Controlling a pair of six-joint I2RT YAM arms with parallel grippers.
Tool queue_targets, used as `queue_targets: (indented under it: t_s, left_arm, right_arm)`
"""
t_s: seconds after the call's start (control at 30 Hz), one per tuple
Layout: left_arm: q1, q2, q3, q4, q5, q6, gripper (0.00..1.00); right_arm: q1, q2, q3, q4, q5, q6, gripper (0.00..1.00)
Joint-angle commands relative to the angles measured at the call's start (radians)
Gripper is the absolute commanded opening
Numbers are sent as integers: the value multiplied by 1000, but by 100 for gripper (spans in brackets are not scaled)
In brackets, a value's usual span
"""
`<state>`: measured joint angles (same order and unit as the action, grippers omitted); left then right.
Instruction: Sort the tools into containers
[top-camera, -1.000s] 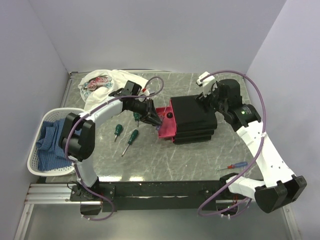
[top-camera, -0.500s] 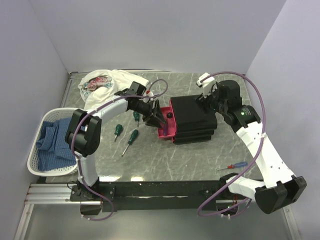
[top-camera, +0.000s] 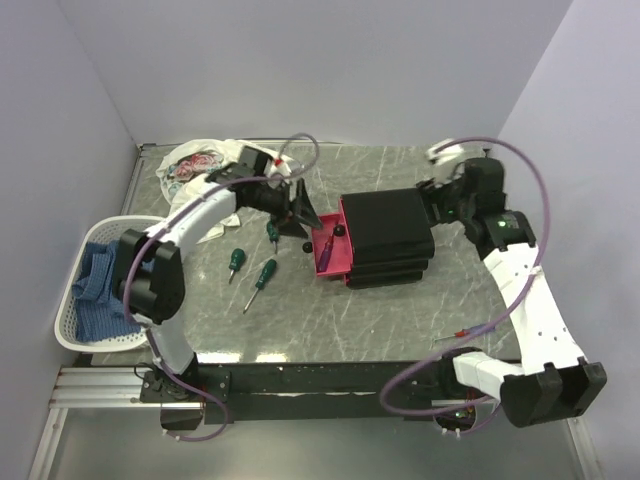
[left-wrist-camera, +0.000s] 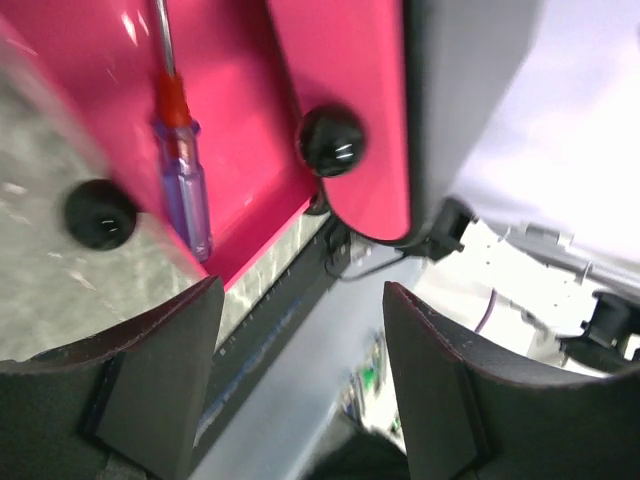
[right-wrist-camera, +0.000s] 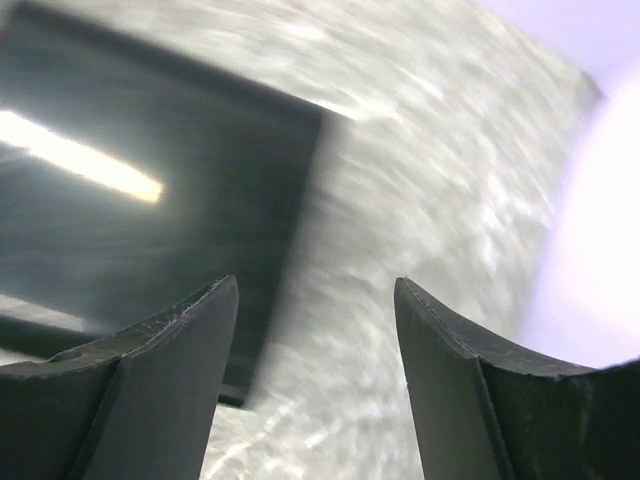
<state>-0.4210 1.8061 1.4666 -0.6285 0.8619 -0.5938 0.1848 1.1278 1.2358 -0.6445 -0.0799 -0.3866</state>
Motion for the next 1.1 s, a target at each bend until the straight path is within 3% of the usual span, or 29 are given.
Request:
queue_targets:
  t_s: [0.0,0.17,0.27,0.37,0.47,0.5,0.57,0.6,0.63,0.67,0.77,0.93,1.07]
  left_arm:
    - [83,-103,75,12,0,48,70]
    - [120,-133,162,-19,-95,146,73]
    - [151,-133,190,-37,-121,183,74]
    - [188,-128,190,-53,-135,213,74]
    - [228,-120,181,-59,-153,241,74]
    - [235,-119,179,-63,-164,249,74]
    - [249,-114,181,-66,-176,281,75]
    - [252,-110,187,-76,-185,308,75]
    - [254,-108,189,-77,-195,319,74]
    - [255,-105,192,-79,-201,325,75]
    - [257,-99,195,-83,-227,365,75]
    - [258,-109,179,-94,-283,419,75]
    - [263,-106,159,-106,-300,451,75]
  right_arm:
    - [-158,-7,-4,-27,136,147,72]
    - [-318,12,-91,-170,276,319,80]
    - [-375,15,-160,-217,243,385,81]
    - [-387,7,-213,-260,152,297,81]
    - [-421,-20,-231,-271,63,50,84]
    - [-445,-37,-240,-279,8,-148,82]
    - [-557,-115,-295,-276,-153,-347,83]
    - [-591,-132,-311,-300,-209,-573,84]
    - [-610,-141,-334,-364,-256,-686,84]
    - [-633,-143,-344,-398,-265,-894,82]
    - [-654,-116,-386,-472,-250,-1171,78]
    - [-654,-19,-417,-495,-190,-1406,76]
    - [-676,10,-484,-416,-124,-1543,77]
